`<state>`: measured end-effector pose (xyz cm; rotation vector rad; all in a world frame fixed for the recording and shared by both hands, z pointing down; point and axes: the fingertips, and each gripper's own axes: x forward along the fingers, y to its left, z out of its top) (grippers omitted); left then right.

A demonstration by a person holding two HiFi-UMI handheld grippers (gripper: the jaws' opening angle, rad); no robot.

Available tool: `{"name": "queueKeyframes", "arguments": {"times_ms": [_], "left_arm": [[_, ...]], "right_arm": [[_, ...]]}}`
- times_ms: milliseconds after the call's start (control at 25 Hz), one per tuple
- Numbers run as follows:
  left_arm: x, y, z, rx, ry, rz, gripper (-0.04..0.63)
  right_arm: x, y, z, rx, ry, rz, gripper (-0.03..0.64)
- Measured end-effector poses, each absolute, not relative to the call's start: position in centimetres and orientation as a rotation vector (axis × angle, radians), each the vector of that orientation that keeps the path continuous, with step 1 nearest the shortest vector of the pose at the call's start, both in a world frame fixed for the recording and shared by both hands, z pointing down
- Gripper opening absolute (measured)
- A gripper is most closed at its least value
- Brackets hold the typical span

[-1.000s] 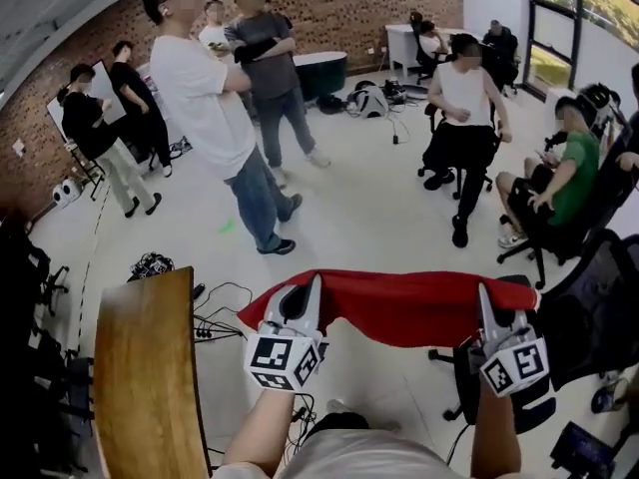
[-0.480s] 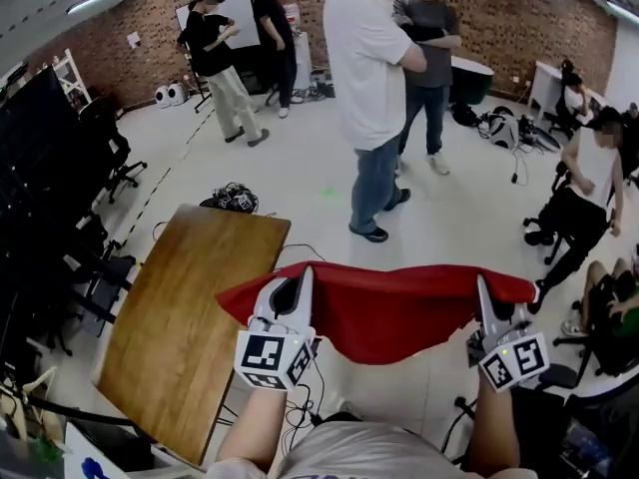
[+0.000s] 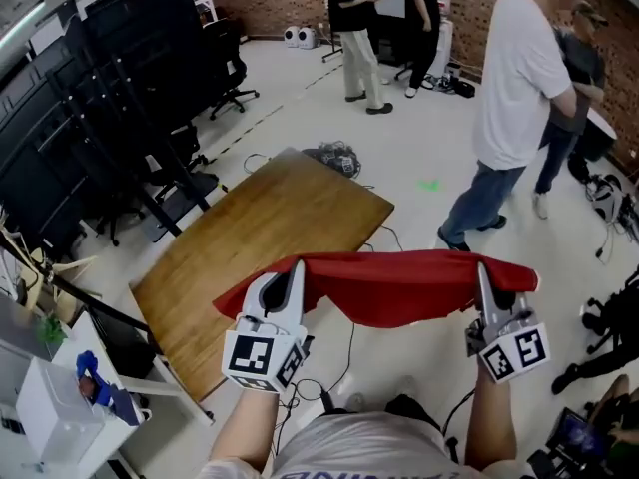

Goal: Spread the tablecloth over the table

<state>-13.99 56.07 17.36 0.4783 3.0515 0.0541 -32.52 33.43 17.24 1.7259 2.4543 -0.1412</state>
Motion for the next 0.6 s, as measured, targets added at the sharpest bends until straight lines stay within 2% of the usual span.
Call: {"name": "queueKeyframes", "arguments": {"times_ms": [280, 600], "left_arm": [[-11.7, 59.4, 17.1, 0.864, 2.970, 0.029, 0.017], [-14.1, 59.5, 16.2, 1.196, 2.832, 0.017, 0.017]], "right_arm": [[-35.3, 42.2, 18.2, 2.043, 2.242, -0.195, 0.012], [-40.7, 47.5, 17.6, 2.333, 1.967, -0.157, 0.012]]}}
